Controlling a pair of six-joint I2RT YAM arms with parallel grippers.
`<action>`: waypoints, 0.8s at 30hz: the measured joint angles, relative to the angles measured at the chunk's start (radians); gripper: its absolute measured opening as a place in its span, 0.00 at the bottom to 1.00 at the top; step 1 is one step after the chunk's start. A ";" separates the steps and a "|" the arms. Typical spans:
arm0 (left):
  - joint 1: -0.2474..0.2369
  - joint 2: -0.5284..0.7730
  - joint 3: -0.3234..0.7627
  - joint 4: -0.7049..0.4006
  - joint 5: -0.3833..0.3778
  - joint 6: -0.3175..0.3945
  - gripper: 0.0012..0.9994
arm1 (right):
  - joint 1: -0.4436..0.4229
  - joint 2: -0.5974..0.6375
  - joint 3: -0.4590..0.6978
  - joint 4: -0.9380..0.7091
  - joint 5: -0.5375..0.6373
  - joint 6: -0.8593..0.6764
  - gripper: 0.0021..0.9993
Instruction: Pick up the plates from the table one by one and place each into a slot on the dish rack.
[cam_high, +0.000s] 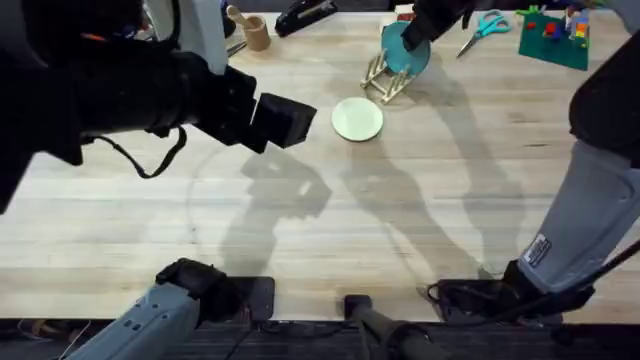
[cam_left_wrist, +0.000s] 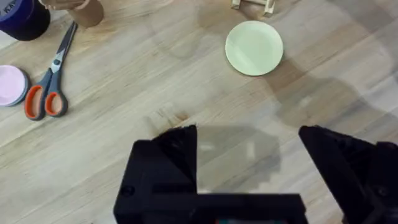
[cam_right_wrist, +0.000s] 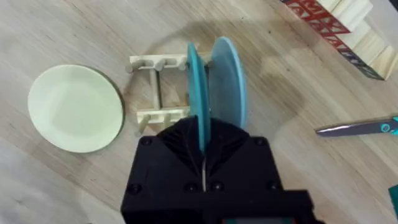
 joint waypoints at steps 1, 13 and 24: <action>0.000 0.000 0.000 0.000 0.000 0.000 1.00 | 0.000 0.000 0.000 0.000 0.000 0.000 0.03; 0.000 0.000 0.000 0.000 0.000 0.000 1.00 | 0.000 0.000 0.000 0.001 -0.001 0.000 0.20; 0.000 0.000 0.000 0.000 0.000 0.000 1.00 | 0.000 -0.001 0.012 -0.001 -0.001 0.021 0.20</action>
